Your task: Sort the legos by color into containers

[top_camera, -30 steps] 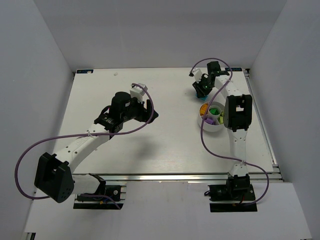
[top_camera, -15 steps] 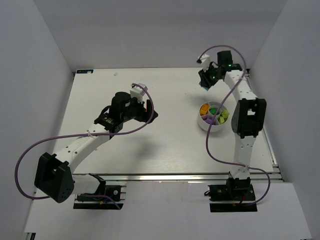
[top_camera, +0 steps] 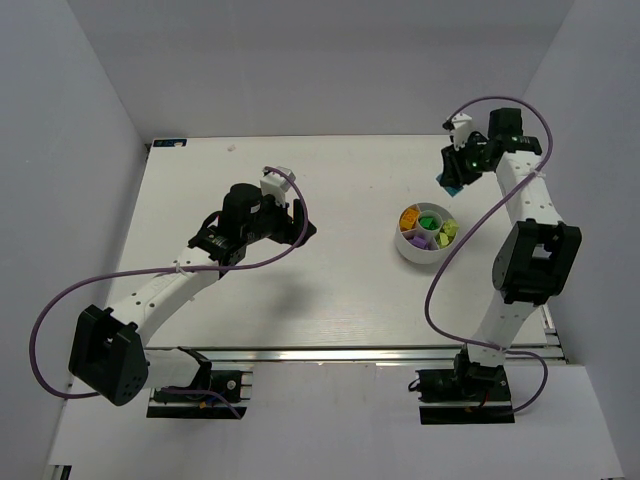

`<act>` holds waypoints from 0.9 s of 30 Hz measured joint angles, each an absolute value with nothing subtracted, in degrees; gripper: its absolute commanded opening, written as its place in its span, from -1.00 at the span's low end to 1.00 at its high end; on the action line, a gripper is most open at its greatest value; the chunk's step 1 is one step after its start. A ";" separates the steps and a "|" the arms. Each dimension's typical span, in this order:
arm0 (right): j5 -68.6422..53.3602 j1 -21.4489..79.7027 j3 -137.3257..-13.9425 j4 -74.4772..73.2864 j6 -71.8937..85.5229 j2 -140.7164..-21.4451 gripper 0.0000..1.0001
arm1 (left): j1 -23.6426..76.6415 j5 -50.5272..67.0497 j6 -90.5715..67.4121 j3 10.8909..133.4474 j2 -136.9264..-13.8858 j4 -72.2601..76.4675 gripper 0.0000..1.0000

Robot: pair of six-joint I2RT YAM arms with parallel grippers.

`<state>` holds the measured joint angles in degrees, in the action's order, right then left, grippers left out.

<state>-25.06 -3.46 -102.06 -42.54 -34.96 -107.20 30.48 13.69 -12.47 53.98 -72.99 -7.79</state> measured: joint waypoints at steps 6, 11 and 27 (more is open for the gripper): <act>-27.94 -5.78 -99.22 -47.46 -35.33 -107.50 -0.98 | 30.48 14.15 -12.47 53.98 -72.99 -7.77 0.64; -30.83 -5.78 -97.93 -49.23 -35.38 -107.61 -0.89 | 30.48 14.15 -12.45 53.98 -72.99 -7.77 0.64; -31.51 -5.72 -92.79 -47.22 -37.21 -108.81 -0.47 | 30.48 14.17 -12.43 53.98 -72.99 -7.79 0.64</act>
